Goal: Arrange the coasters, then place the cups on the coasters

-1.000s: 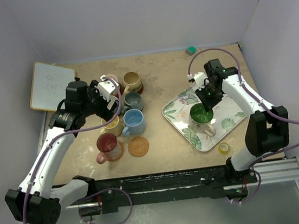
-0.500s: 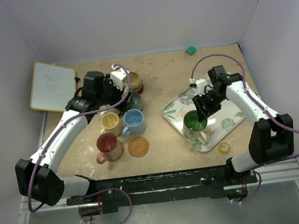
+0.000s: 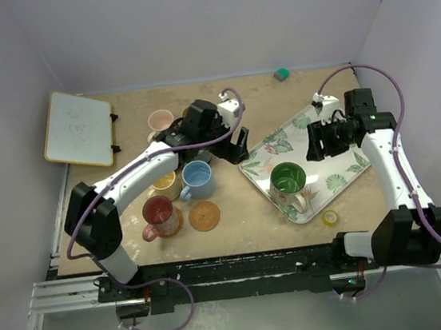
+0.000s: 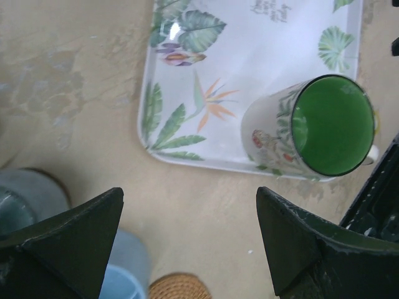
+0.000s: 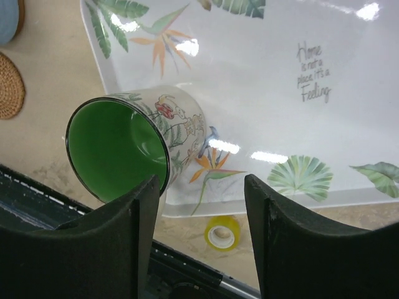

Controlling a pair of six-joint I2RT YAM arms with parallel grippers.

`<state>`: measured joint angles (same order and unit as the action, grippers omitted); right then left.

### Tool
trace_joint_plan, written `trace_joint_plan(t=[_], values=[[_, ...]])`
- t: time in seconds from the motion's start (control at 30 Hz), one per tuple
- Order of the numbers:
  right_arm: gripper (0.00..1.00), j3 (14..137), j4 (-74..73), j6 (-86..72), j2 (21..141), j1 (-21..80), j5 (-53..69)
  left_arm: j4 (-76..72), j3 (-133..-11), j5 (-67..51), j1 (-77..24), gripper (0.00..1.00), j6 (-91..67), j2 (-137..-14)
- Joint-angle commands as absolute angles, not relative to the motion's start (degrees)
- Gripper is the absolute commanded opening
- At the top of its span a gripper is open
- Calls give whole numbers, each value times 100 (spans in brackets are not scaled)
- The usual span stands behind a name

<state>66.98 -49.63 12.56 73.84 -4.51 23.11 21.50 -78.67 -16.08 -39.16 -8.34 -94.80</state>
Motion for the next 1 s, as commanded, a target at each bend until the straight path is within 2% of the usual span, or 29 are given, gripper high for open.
trace_joint_plan(t=[0.0, 0.2, 0.53, 0.77, 0.97], values=[[60, 6576, -4667, 1067, 7105, -621, 2109, 2068, -8520, -1547, -4340, 84, -1765, -9918], [59, 6475, -4629, 1095, 6937, -851, 1969, 2364, -9109, -1516, -4789, 83, -2406, -10620], [59, 6390, -4625, 1125, 6785, -968, 1986, 2627, -9691, -1335, -5385, 77, -2614, -11395], [59, 6363, -4642, 1172, 6810, -986, 1954, 2690, -9926, -1356, -5647, 64, -2573, -11700], [59, 6363, -4663, 1170, 6619, -1049, 2003, 2854, -10370, -1289, -5713, 49, -2266, -12095]])
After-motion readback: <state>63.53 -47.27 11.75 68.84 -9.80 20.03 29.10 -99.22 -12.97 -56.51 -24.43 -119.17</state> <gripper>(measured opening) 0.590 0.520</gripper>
